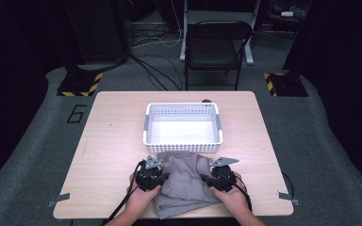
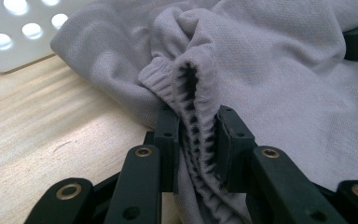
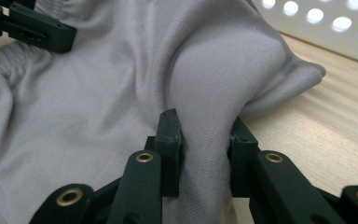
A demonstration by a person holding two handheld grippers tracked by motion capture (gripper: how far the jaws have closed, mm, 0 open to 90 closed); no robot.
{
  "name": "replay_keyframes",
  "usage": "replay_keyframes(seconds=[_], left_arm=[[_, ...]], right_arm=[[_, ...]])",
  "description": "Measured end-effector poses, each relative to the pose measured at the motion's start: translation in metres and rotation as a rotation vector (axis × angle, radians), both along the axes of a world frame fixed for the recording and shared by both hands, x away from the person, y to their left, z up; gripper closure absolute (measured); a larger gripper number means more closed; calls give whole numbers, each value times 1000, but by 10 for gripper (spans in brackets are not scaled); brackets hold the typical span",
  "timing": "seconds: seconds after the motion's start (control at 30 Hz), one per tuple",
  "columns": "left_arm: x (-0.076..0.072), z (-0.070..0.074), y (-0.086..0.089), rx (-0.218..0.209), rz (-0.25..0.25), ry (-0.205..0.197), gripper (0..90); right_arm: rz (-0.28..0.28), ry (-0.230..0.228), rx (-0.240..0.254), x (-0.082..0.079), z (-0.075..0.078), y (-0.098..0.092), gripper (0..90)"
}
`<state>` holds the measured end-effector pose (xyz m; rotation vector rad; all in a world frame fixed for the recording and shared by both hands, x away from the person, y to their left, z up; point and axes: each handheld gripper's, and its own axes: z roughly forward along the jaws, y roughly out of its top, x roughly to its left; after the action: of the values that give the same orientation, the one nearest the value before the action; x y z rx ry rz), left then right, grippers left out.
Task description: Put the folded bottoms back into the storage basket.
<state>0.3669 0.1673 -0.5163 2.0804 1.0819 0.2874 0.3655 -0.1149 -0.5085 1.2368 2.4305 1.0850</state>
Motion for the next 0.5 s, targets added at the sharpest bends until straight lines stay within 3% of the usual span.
replay_keyframes(seconds=[0.5], left_arm=[[-1, 14, 4, -47, 7, -15, 765]], right_arm=[[1, -52, 60, -9, 15, -2, 716]])
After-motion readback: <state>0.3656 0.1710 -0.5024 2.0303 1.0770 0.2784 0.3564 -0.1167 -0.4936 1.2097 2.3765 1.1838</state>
